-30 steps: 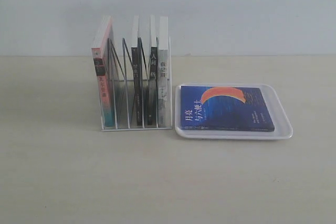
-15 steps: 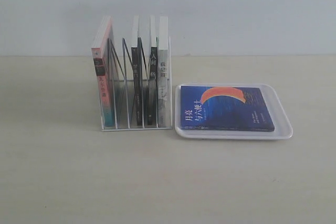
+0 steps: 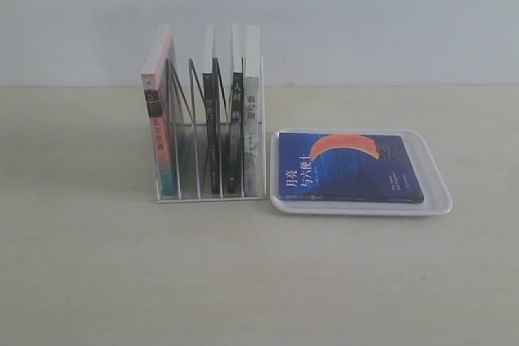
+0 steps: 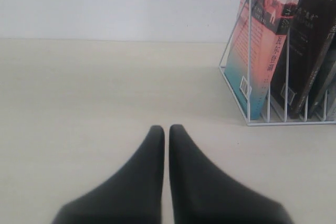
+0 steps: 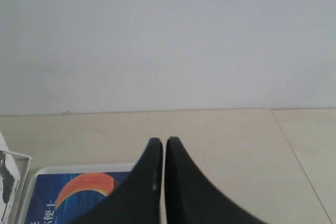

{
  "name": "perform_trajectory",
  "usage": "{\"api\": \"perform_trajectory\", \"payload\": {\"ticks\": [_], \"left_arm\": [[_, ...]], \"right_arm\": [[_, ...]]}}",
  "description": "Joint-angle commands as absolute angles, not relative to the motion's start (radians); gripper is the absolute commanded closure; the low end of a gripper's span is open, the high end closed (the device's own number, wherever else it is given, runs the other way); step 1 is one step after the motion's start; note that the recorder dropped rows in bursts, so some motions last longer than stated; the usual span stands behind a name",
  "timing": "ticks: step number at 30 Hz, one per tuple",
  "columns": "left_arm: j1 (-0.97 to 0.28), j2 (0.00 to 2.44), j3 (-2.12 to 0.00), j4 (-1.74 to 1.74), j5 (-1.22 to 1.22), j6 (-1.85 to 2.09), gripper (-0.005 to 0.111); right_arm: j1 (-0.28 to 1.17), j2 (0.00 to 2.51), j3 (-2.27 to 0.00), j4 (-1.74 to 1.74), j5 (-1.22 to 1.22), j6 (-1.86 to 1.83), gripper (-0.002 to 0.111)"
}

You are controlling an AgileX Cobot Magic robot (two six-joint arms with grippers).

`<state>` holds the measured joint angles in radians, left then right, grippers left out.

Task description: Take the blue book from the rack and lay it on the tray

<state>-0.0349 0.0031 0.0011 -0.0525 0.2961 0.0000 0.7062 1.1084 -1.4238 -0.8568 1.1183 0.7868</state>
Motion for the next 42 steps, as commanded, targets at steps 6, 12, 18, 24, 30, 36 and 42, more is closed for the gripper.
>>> {"api": "perform_trajectory", "payload": {"ticks": [6, 12, 18, 24, 30, 36, 42], "left_arm": [[-0.033, 0.0, 0.0, -0.056, 0.288, 0.0, 0.103], [-0.033, 0.0, 0.0, -0.056, 0.288, 0.0, 0.103], [-0.033, 0.0, 0.0, -0.056, 0.288, 0.0, 0.103], [-0.033, 0.0, 0.0, -0.056, 0.288, 0.0, 0.103], [-0.033, 0.0, 0.0, -0.056, 0.288, 0.0, 0.103], [-0.033, 0.0, 0.0, -0.056, 0.288, 0.0, 0.103], [-0.033, 0.0, 0.0, -0.056, 0.288, 0.0, 0.103]], "right_arm": [[0.313, 0.546, -0.788, -0.793, 0.517, 0.807, 0.107], [0.172, 0.13, -0.262, -0.766, 0.221, 0.807, 0.107], [0.172, 0.0, -0.148, -0.759, 0.226, 0.807, 0.107], [0.172, 0.0, -0.148, -0.734, 0.221, 0.807, 0.107], [0.172, 0.0, -0.148, -0.287, 0.164, 0.29, 0.107], [0.172, 0.0, -0.148, -0.042, 0.181, 0.019, 0.107], [0.172, 0.0, -0.129, -0.042, 0.233, 0.034, 0.107]]}}
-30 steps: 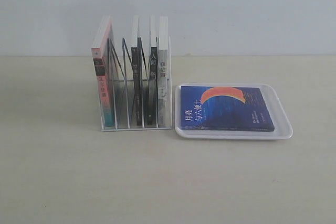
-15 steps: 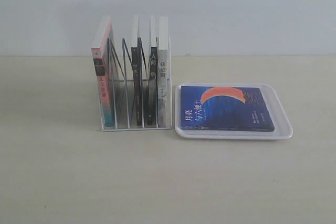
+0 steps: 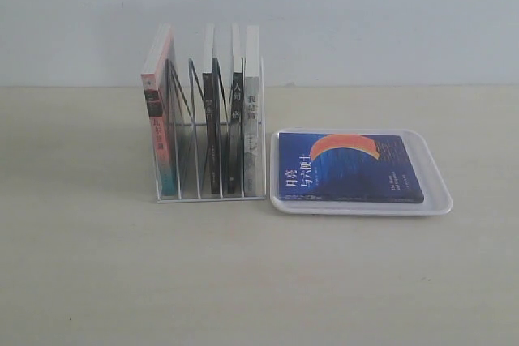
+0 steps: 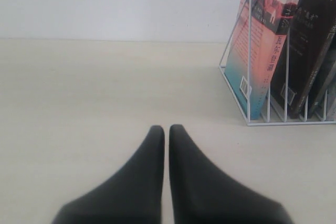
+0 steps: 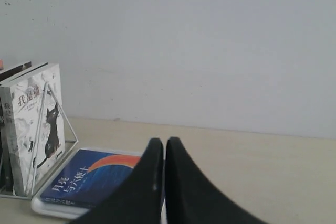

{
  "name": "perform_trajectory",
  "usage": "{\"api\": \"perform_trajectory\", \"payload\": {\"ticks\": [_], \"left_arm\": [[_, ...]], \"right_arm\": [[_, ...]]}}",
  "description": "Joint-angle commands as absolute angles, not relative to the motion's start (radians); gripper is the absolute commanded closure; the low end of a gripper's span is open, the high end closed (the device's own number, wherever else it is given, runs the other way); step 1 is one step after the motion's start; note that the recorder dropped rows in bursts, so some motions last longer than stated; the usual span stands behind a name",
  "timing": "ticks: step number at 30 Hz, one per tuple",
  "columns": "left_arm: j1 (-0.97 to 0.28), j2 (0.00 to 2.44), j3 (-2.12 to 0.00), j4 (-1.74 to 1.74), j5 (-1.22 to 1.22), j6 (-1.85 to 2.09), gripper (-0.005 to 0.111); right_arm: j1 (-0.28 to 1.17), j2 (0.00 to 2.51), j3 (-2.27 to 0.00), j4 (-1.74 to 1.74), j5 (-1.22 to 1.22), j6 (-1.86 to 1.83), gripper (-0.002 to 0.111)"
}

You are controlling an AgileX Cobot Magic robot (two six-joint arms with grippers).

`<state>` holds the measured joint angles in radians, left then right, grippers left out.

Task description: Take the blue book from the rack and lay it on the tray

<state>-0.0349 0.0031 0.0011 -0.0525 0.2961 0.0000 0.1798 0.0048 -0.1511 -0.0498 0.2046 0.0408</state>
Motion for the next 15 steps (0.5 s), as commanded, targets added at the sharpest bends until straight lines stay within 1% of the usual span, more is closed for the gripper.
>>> {"api": "perform_trajectory", "payload": {"ticks": [1, 6, 9, 11, 13, 15], "left_arm": [[-0.033, 0.0, 0.0, -0.056, 0.288, 0.0, 0.103], [-0.033, 0.0, 0.0, -0.056, 0.288, 0.0, 0.103], [-0.033, 0.0, 0.0, -0.056, 0.288, 0.0, 0.103], [-0.033, 0.0, 0.0, -0.056, 0.288, 0.0, 0.103], [-0.033, 0.0, 0.0, -0.056, 0.288, 0.0, 0.103], [-0.033, 0.0, 0.0, -0.056, 0.288, 0.0, 0.103]], "right_arm": [[0.172, 0.0, -0.111, -0.042, 0.233, 0.029, 0.107], [0.172, 0.0, -0.007, -0.042, 0.233, 0.024, 0.107], [0.172, 0.0, 0.0, -0.042, 0.242, 0.032, 0.107], [0.17, 0.0, 0.0, -0.042, 0.303, 0.02, 0.107], [0.143, 0.0, 0.0, -0.042, 0.343, 0.017, 0.107], [0.08, 0.0, 0.0, -0.034, 0.347, 0.024, 0.107]]}}
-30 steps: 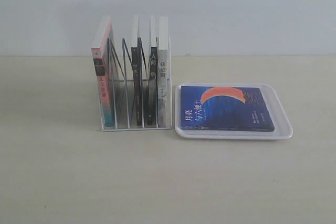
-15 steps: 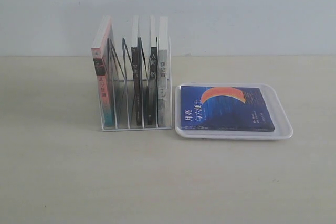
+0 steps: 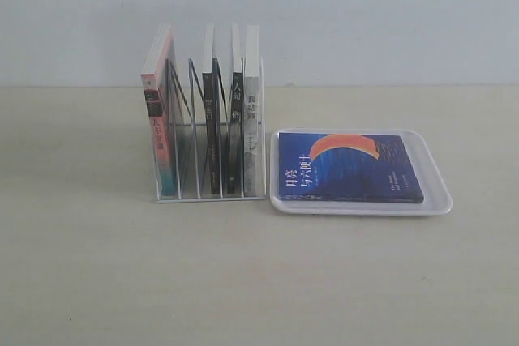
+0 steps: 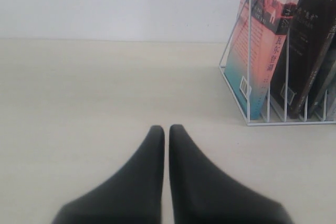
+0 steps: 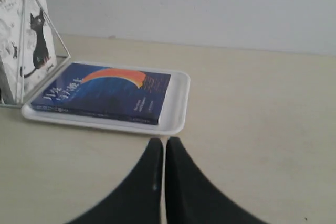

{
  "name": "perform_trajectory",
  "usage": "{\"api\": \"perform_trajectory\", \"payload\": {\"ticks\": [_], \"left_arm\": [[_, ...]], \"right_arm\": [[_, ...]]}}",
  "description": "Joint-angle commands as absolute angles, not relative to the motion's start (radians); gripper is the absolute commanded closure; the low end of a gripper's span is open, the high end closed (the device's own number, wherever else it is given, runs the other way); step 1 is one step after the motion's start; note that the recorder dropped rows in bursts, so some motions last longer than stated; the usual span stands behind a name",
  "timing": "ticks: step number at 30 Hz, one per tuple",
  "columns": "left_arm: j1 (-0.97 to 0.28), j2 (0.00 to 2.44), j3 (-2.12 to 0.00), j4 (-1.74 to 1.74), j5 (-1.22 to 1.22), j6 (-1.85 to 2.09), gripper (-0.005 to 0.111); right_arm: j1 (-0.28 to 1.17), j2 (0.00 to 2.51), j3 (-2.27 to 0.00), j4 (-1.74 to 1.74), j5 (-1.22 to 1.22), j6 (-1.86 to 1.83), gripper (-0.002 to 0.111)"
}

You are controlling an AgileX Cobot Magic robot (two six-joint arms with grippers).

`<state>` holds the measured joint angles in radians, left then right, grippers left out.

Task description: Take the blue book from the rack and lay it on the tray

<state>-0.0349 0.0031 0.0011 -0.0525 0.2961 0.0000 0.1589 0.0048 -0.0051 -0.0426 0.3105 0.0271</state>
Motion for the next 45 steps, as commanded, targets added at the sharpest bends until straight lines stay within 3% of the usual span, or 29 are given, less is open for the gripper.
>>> {"api": "perform_trajectory", "payload": {"ticks": [1, 45], "left_arm": [[-0.033, 0.0, 0.0, -0.056, 0.288, 0.0, 0.103], [-0.033, 0.0, 0.0, -0.056, 0.288, 0.0, 0.103]], "right_arm": [[0.05, 0.0, 0.0, -0.034, 0.347, 0.029, 0.107], [0.009, 0.0, 0.0, -0.033, 0.35, 0.029, 0.107]]}}
